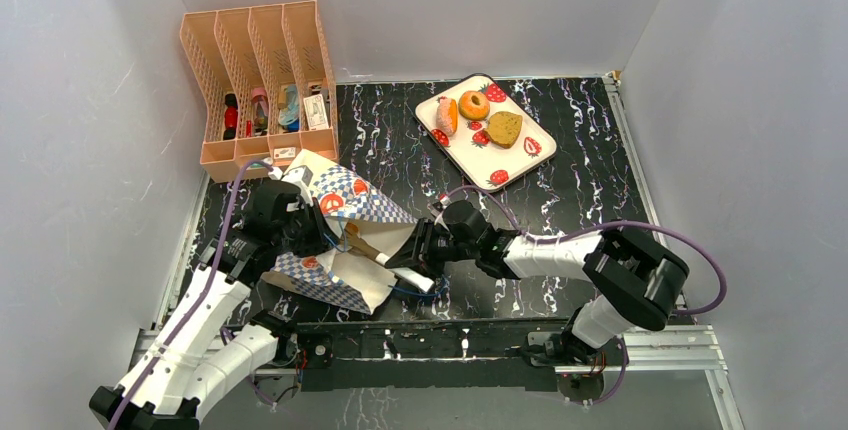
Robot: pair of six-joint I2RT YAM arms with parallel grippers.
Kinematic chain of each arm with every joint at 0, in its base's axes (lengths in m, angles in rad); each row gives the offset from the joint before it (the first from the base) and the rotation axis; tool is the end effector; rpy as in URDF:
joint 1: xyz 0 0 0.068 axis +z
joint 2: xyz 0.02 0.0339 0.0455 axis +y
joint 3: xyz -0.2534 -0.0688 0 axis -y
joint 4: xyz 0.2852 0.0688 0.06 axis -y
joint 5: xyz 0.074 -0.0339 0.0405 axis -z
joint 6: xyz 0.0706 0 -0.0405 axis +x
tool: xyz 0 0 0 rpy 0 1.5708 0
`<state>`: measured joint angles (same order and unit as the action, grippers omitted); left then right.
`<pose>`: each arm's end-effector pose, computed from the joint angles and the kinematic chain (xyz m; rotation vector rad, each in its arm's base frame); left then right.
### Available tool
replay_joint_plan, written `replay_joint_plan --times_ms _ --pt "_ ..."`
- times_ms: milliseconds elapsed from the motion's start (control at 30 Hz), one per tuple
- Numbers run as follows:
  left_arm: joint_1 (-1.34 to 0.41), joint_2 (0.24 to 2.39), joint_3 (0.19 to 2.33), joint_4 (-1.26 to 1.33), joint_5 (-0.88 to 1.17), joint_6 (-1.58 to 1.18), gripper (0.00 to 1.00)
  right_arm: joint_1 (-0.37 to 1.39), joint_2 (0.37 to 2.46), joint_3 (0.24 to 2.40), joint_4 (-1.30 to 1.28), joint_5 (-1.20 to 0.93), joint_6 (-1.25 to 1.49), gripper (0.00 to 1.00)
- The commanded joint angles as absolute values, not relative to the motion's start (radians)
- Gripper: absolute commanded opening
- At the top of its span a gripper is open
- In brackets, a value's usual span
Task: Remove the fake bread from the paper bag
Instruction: Pick up the fake bread from the paper bag.
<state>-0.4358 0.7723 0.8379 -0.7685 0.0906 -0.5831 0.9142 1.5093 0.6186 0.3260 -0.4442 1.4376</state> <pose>0.2051 -0.1026 0.2756 -0.1238 2.3488 -0.6245 0.1877 0.2932 0.1087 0.3717 2.6750 1.5941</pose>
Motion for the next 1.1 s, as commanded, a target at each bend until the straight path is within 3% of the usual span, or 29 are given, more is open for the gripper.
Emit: replay_joint_plan --times_ms 0,167,1067 --pt "-0.439 0.754 0.857 -0.782 0.120 -0.583 0.00 0.911 1.506 0.675 0.378 -0.436 1.419 0.15" --pt "-0.439 0.776 0.873 -0.802 0.075 -0.593 0.00 0.911 1.478 0.684 0.350 -0.434 1.414 0.00" --pt "-0.439 0.879 0.913 -0.767 -0.094 -0.696 0.00 0.902 1.237 0.648 0.109 -0.407 1.271 0.00"
